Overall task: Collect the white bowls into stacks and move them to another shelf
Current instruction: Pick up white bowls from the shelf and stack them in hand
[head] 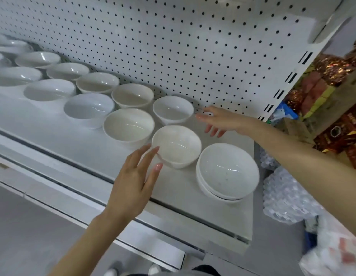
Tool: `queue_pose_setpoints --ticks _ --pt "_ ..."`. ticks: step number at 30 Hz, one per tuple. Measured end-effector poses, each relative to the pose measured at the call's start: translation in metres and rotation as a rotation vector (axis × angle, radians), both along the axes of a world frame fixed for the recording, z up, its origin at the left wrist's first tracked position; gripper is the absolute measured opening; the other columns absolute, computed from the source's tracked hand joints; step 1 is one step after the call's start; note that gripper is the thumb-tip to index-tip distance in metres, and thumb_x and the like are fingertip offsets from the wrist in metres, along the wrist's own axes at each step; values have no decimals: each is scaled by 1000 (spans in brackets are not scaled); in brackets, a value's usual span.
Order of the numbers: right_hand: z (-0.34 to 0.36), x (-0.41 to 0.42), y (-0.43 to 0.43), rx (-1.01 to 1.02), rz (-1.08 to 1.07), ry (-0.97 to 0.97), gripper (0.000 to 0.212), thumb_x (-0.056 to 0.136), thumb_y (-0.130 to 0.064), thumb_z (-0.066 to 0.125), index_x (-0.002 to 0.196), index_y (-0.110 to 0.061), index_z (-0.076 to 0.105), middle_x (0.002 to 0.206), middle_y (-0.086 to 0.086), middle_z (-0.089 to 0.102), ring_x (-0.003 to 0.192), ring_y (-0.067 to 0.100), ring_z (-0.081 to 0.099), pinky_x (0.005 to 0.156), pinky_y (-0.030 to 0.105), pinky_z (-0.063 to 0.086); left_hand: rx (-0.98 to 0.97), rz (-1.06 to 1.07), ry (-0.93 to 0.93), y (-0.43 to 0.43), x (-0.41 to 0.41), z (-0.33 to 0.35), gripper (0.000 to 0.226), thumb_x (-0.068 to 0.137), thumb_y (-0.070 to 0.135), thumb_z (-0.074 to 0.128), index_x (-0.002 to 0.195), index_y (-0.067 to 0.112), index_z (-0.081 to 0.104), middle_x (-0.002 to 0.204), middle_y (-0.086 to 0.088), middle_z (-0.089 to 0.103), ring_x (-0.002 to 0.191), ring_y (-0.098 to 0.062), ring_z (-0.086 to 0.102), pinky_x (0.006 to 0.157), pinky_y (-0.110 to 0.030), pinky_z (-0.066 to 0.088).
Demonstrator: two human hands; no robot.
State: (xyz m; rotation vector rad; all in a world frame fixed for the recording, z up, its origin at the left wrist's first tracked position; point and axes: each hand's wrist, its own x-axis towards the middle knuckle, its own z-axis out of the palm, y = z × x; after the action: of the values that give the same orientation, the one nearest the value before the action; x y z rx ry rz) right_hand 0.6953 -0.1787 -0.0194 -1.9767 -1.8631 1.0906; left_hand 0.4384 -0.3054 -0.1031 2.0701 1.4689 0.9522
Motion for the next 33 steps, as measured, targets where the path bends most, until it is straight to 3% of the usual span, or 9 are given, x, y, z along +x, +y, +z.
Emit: queue_pose_setpoints --ticks 4,6,10,14,20,25,28,33 --pt "-12 -15 34 -96 -38 53 61 92 -56 49 135 -14 37 93 16 69 71 23 67 60 29 53 -102 -58 -31 2 -4 -9 61 90 65 19 147 44 28 155 17 25 140 -1 25 99 2 12" --pt "-16 -19 44 -147 -45 101 56 93 -55 49 130 -14 41 93 17 68 70 24 66 60 29 52 -123 -69 -40 1 -5 -11 61 89 67 17 147 49 22 156 19 21 141 1 22 98 6 8" --pt "-21 -28 57 -225 -77 231 49 95 -48 51 126 -10 45 86 14 65 68 22 61 62 29 49 -142 -84 -59 2 -5 -14 59 88 70 14 145 55 15 157 22 17 142 3 20 102 0 10" --pt "-28 -29 65 -254 -134 321 46 97 -36 54 132 -9 43 101 20 65 78 25 64 67 31 51 -118 -103 -46 3 -7 -15 58 89 70 14 145 56 13 158 22 15 142 3 20 109 -11 15" --pt "-35 -26 64 -235 -171 417 37 98 -26 54 132 -15 44 95 15 65 75 22 64 68 32 51 -110 -113 -78 4 -5 -15 59 90 68 17 146 53 16 156 24 17 140 7 20 102 3 11" --pt "-37 -27 61 -202 -235 464 36 99 -16 49 134 -12 41 86 12 59 65 17 57 57 26 47 -84 -115 -56 2 -2 -17 63 90 68 15 149 49 9 158 25 10 141 9 14 103 3 10" --pt "-31 -25 57 -170 -248 486 31 99 -13 47 129 -13 42 80 12 56 59 16 54 46 21 43 -53 -110 -30 1 -2 -17 64 88 69 12 149 49 6 158 25 8 142 6 17 104 -3 18" --pt "-1 -8 41 -72 -251 545 25 99 -13 47 124 -15 44 75 13 57 58 15 52 44 19 41 39 -79 -30 4 1 -2 67 91 69 12 151 41 13 158 17 15 140 10 15 89 10 18"
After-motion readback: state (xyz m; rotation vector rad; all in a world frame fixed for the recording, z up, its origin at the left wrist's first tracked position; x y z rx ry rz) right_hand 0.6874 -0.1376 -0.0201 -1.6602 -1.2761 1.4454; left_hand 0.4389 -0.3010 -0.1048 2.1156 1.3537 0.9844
